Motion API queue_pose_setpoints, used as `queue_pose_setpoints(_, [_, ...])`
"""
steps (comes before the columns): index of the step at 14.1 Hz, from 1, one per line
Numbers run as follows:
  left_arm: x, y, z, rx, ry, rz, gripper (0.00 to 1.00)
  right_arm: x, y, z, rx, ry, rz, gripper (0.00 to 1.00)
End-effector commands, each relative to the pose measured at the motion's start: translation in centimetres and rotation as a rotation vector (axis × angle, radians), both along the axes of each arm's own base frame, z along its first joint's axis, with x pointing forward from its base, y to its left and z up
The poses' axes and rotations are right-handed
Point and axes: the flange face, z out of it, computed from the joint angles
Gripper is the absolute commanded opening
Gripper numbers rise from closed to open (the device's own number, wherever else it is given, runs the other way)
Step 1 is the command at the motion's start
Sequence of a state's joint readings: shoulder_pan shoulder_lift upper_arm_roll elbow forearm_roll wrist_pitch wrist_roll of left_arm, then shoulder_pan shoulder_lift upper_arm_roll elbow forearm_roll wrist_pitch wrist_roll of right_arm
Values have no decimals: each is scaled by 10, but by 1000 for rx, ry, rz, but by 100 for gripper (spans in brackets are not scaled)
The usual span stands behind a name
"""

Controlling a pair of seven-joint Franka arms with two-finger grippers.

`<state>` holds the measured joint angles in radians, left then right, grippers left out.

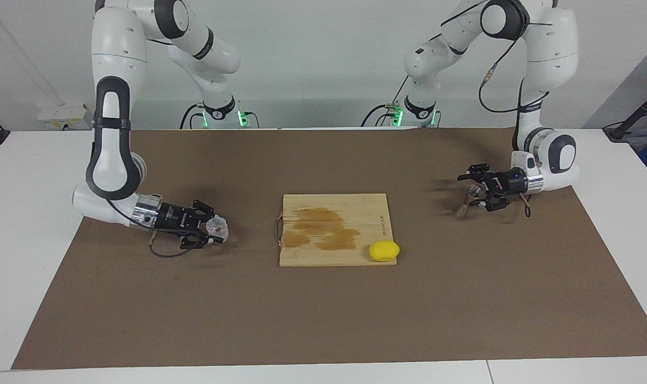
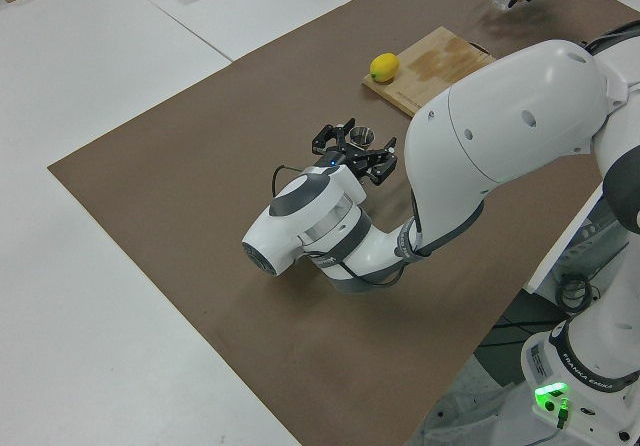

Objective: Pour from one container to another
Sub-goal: 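Close the left gripper around the small metal cup, then lift the metal cup with the left gripper and carry it onto the board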

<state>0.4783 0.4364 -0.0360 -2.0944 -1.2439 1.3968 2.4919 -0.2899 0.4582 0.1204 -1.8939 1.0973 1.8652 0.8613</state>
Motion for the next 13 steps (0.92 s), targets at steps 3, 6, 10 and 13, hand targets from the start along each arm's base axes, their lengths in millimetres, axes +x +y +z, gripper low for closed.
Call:
queue_pose_setpoints(3, [-3,-11,-3,-13,-27,13,93,0,6,9,16,3,-27,0])
queue_pose_setpoints(6, [-3,-10,-3,-12,-36,15,93,0,7,10,16,0,-24,0])
queue_pose_setpoints(10, [-3,-9,-3,-10,-56,18,68,0,8,10,16,-5,-23,0])
queue_pose_setpoints(13, [-3,-4,-3,2,-59,23,42,1,10,10,17,-6,-20,0])
